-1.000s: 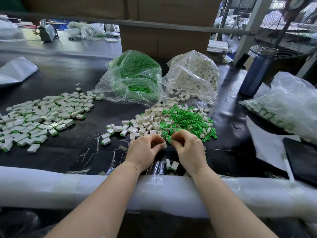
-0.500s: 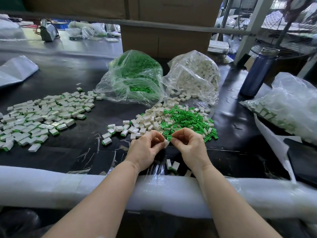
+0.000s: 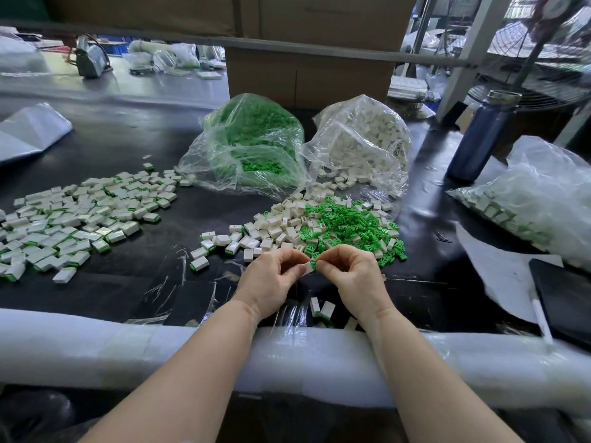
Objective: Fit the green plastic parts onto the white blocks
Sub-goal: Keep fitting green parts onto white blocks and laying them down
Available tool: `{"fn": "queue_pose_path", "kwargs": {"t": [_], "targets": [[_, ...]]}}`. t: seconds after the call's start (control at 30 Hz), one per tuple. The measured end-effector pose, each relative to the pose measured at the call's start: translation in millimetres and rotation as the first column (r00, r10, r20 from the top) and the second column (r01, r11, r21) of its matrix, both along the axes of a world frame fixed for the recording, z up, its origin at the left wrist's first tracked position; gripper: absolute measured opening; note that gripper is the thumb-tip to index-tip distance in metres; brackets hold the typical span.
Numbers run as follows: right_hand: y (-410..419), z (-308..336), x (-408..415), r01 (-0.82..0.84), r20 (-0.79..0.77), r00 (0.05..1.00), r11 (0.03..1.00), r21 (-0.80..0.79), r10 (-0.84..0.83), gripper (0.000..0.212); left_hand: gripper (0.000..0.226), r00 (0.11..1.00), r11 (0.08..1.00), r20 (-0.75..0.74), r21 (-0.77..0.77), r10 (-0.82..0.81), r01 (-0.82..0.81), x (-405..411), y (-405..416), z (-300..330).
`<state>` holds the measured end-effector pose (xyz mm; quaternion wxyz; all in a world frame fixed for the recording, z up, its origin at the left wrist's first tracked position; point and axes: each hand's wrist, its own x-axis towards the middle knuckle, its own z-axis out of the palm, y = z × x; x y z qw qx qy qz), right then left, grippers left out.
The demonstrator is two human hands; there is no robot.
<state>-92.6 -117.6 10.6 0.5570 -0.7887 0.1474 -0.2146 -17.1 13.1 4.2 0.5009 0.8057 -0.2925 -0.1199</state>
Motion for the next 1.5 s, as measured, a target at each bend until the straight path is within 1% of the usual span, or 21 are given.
{"fn": "queue_pose_path", "kwargs": {"t": [0.1,0.2,0.3,0.43,0.6,0.83,1.03,1.33,1.5], "targets": [[0.7,-0.3,-0.2,-0.013,-0.014,1.000,1.000,-0.007,0.012,0.020,0.025,1.000,1.000,0.011,-0.015,-0.008,0.008,-1.6,-0.7,0.7],[1.9,0.3,0.0,-0.022,-0.026,0.999,1.000,0.003,0.022,0.022,0.023,1.000,0.999,-0.002,-0.035,-0.007,0.007,-2.4,-1.0,1.0],[2.3,2.0,0.4,-0.020,0.000,1.000,1.000,0.023,0.020,0.024,0.020,0.999,0.997,-0.039,-0.072,-0.009,0.006,-2.7,-1.7,1.7],[3.7,3.4,0.7,0.001,0.028,1.000,0.999,0.051,-0.003,0.024,0.023,0.996,0.990,-0.087,-0.142,-0.003,-0.009,-3.4,-1.6,4.4],[5.0,3.6,1.3,-0.013,0.004,1.000,0.999,0.048,0.013,0.022,0.020,0.991,0.983,-0.135,-0.181,0.006,-0.031,-5.8,-1.3,6.9],[4.4,4.4,0.3,-0.036,-0.025,0.999,0.996,0.080,0.038,0.022,0.016,0.992,0.990,-0.125,-0.142,-0.017,-0.001,-5.3,-1.7,5.8],[3.2,4.0,-1.9,-0.064,-0.039,0.997,0.992,0.106,0.069,0.023,0.022,0.993,0.993,-0.098,-0.106,-0.062,0.051,-4.5,0.3,6.0],[1.8,3.9,-2.8,-0.091,-0.050,0.994,0.986,0.141,0.099,0.025,0.019,0.994,0.995,-0.077,-0.067,-0.077,0.072,-5.1,0.4,7.6],[1.2,3.1,-2.8,-0.109,-0.055,0.992,0.985,0.132,0.117,0.025,0.017,0.993,0.994,-0.051,-0.024,-0.108,0.107,-6.2,-0.1,6.9]]}}
